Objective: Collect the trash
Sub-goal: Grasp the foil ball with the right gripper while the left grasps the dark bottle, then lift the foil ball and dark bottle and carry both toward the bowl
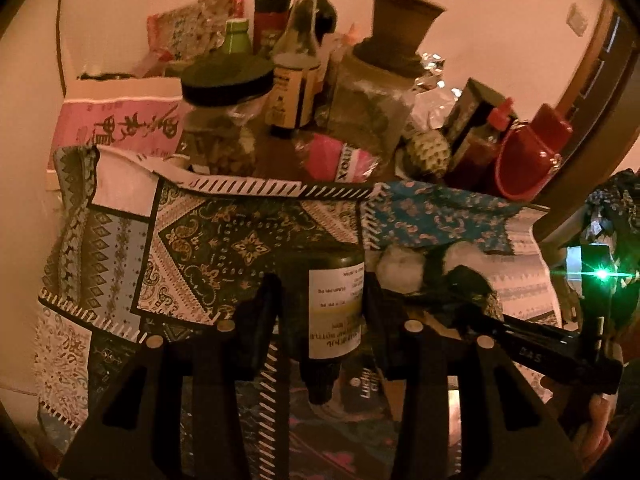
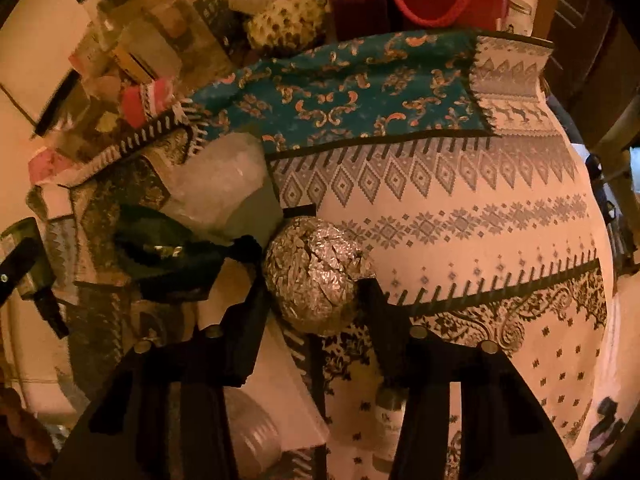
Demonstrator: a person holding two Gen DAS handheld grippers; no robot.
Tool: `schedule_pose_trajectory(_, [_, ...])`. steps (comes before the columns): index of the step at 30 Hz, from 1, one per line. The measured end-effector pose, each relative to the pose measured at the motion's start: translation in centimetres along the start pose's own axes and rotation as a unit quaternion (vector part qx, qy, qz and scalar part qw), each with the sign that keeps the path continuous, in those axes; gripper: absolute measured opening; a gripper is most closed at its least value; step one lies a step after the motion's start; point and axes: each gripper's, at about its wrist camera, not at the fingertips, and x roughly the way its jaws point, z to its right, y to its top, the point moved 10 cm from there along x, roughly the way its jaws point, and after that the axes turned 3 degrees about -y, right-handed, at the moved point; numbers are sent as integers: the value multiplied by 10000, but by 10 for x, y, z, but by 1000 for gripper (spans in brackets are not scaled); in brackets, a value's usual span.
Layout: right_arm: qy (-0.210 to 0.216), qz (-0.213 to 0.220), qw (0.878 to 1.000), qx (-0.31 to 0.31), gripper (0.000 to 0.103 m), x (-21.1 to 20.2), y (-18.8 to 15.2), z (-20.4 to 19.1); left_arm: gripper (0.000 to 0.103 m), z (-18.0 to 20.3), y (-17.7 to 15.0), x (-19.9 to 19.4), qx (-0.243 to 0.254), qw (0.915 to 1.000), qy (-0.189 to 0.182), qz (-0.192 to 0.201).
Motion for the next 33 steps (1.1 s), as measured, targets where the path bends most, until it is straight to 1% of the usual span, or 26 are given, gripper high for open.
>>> schedule_pose_trajectory(3, [48,209,9998,-29,43,-22,0,5,41,13,3,-14,54,9999,-52,120])
schedule_pose_trajectory(7, [224,489,9985,-57,42,-57,-1,9,41,35,5,-38,108,9993,-133,340])
schedule_pose_trajectory(15, [444,1197,9908,-456,42,-140,-11,12,41,86,4,-103,73,9948,-245,981])
schedule_pose_trajectory(19, [550,1507,9848,-672,42,-177,-22,19,41,112,-7,-139,28,9914,-200,1290])
schedule_pose_trajectory(24, [734,1792,9769,-906,42,-217,-39,27,41,136,-25,-179,58,9875,-80,1572])
schedule_pose_trajectory(29, [877,2015,9696,-1072,42,-250,-58,28,41,148,-43,-217,76,9834,-12,1811])
schedule_pose_trajectory(33, [971,2234,9634,-1117,42,-274,-73,23,41,153,-58,-243,187,9813,-118,1910])
